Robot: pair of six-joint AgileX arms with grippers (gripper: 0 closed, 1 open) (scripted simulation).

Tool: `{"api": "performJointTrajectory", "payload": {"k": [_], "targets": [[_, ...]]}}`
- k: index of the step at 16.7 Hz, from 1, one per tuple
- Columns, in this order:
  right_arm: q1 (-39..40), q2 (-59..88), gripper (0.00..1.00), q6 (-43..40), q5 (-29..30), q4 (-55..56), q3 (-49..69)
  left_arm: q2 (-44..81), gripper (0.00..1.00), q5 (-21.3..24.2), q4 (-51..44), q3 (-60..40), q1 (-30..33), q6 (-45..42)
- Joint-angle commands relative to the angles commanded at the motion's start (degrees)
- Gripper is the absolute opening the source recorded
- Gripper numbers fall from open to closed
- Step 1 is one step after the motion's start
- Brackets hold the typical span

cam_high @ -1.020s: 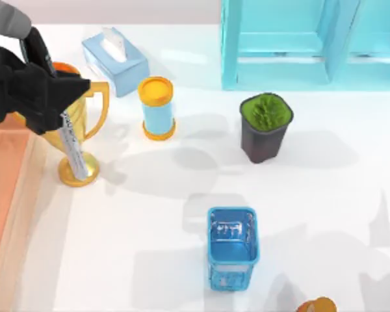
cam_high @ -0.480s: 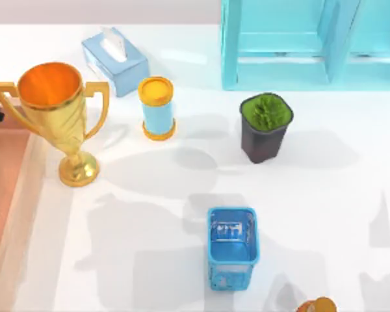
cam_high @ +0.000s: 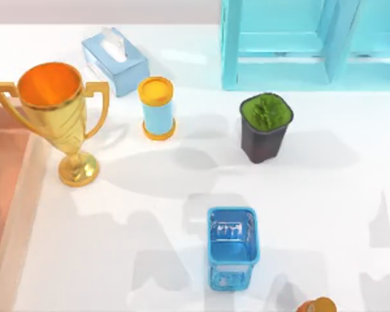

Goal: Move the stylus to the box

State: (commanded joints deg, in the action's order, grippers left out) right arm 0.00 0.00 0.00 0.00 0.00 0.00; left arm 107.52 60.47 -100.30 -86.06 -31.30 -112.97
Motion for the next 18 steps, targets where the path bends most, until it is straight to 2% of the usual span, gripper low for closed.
{"api": "performJointTrajectory", "payload": {"k": [3, 6, 10, 11, 18], "targets": [[0.0, 0.0, 1.00, 0.0, 0.0, 0.0, 0.0, 0.8, 0.00, 2.0, -3.5, -2.1, -4.1, -10.1], [0.0, 0.0, 1.00, 0.0, 0.0, 0.0, 0.0, 1.1, 0.00, 3.3, -4.9, -3.7, -6.6, -14.8], [0.0, 0.0, 1.00, 0.0, 0.0, 0.0, 0.0, 1.2, 0.00, 3.5, -5.1, -3.9, -6.8, -15.1], [0.0, 0.0, 1.00, 0.0, 0.0, 0.0, 0.0, 7.1, 0.00, 3.2, -1.3, -11.4, -6.5, -15.1], [0.0, 0.0, 1.00, 0.0, 0.0, 0.0, 0.0, 3.8, 0.00, 3.9, 6.1, -3.5, -4.6, -10.4]]}}
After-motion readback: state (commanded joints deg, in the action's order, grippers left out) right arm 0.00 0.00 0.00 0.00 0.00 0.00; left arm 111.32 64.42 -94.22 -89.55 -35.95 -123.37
